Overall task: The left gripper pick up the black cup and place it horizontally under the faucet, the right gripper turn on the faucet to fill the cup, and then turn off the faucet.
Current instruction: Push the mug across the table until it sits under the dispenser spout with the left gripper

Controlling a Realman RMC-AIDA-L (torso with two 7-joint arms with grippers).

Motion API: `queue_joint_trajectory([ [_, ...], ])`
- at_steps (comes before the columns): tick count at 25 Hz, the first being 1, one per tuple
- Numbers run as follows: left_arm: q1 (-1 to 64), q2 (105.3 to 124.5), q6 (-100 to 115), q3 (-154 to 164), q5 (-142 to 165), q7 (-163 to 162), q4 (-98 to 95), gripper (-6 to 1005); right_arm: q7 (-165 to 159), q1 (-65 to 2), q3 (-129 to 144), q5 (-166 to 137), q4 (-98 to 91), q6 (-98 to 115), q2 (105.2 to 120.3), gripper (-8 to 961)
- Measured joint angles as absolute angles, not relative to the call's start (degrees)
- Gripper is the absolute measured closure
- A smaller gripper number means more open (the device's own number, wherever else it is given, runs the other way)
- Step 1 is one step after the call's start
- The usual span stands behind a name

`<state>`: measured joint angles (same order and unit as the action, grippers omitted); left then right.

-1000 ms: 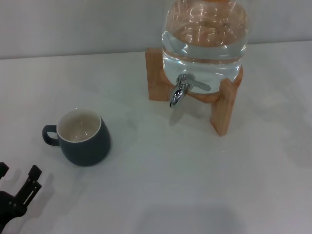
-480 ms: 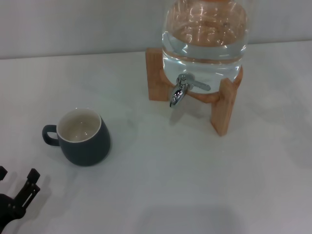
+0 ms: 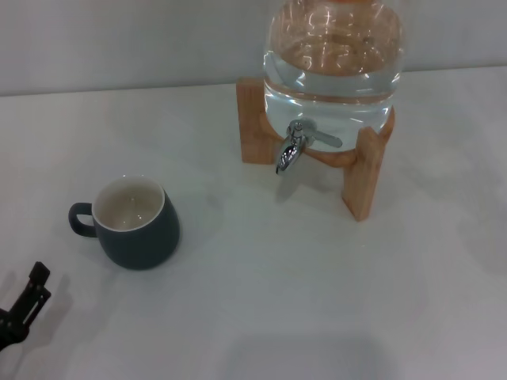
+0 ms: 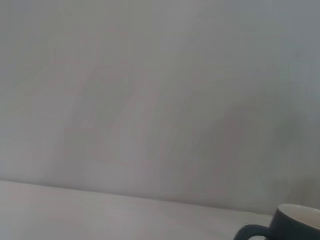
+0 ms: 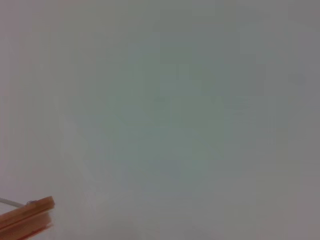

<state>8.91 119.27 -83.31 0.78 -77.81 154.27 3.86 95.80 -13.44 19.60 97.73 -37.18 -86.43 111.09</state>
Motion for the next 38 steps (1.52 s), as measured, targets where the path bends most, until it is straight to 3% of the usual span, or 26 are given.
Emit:
queue_joint_trajectory([
  [16, 14.31, 119.18, -73.23, 1.35, -77.33, 147.65, 3.51, 131, 95.80, -13.45, 19.41, 97.73, -37.18, -86.94, 111.09, 110],
  [38, 16.52, 119.09, -74.03, 1.20, -77.16, 146.52, 2.64, 132, 95.80, -13.81, 19.42, 97.99, -37.18, -86.55, 111.18, 110],
])
